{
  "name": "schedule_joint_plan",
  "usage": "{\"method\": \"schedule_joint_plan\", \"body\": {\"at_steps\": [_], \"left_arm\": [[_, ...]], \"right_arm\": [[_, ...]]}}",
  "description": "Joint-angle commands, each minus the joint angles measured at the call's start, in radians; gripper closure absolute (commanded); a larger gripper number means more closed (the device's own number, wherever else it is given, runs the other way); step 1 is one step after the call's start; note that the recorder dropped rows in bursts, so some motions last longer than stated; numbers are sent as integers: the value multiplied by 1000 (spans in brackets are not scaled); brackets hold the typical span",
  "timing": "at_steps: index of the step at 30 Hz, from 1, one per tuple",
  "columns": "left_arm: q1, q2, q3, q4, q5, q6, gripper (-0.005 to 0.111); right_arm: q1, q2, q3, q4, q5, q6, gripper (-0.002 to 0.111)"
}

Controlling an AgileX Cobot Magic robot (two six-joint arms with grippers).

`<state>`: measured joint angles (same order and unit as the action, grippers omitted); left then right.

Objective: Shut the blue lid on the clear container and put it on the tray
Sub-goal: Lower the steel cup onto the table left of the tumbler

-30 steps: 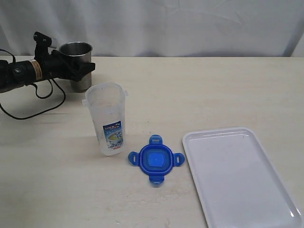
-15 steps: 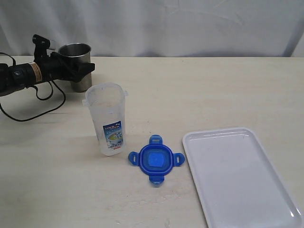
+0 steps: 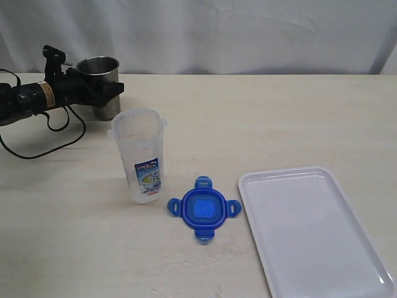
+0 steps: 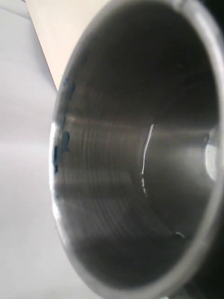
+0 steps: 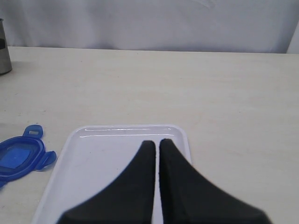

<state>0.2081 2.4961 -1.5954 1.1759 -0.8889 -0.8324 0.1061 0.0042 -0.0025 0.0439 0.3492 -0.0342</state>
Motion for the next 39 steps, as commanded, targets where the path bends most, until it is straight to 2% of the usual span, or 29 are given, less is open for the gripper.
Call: {"method": "schedule_joint_plan", "body": {"at_steps": [1, 12, 16, 18, 25, 32, 39], "left_arm": [[2, 7, -1, 56, 16, 11, 34], [2, 7, -1, 112, 16, 18, 34], [2, 7, -1, 144, 1, 14, 21], [5, 7, -1, 168, -7, 14, 19], [27, 7, -1, 173, -37, 16, 19], [99, 7, -1, 195, -133, 13, 19], [105, 7, -1, 233, -148, 13, 19]], "right_arm": [[1, -4, 3, 5, -4, 5, 104], [1, -4, 3, 5, -4, 5, 104], [1, -4, 3, 5, -4, 5, 104], [1, -4, 3, 5, -4, 5, 104], [1, -4, 3, 5, -4, 5, 104], [1, -4, 3, 5, -4, 5, 104], [1, -4, 3, 5, -4, 5, 104]]}}
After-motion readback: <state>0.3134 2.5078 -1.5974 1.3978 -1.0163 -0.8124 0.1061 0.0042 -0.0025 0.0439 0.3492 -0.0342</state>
